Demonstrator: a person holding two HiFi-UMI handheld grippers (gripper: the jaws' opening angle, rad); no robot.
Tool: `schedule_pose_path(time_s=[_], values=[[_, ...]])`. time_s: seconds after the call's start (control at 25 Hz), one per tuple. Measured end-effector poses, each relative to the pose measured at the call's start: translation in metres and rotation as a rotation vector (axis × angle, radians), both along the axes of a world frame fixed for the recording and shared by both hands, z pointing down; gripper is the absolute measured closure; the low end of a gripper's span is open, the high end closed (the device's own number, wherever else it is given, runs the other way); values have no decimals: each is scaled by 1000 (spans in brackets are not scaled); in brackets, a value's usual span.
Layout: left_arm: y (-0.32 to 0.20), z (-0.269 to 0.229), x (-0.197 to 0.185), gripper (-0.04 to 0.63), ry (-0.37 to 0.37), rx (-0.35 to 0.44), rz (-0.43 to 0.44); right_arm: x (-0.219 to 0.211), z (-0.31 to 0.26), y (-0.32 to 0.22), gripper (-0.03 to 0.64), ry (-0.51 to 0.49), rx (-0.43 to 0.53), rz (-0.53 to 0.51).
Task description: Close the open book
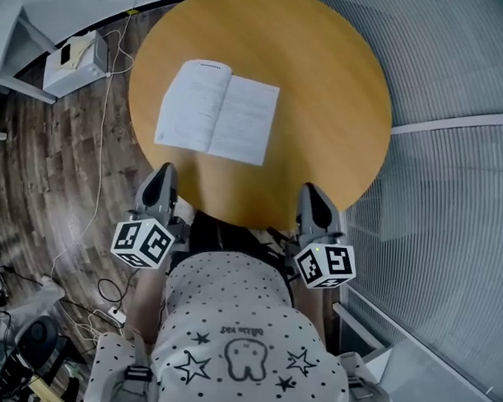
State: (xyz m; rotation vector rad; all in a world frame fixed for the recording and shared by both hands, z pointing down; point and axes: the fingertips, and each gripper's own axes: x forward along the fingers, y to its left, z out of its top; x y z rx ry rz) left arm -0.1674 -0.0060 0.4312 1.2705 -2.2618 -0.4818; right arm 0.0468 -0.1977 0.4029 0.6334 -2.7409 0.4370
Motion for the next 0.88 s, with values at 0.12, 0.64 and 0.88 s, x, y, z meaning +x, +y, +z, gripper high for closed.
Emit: schedule_pose_path(time_s=[0.12,0.64,0.88], values=[[0,3,-1,568,52,28,-6,-4,-2,-1,612,4,-1,-11],[1,59,-17,400,361,205,-110,4,-9,1,612,38,15,-12],[-7,91,-15,383,450,185,-111,5,-16,2,612,51,24,-13]])
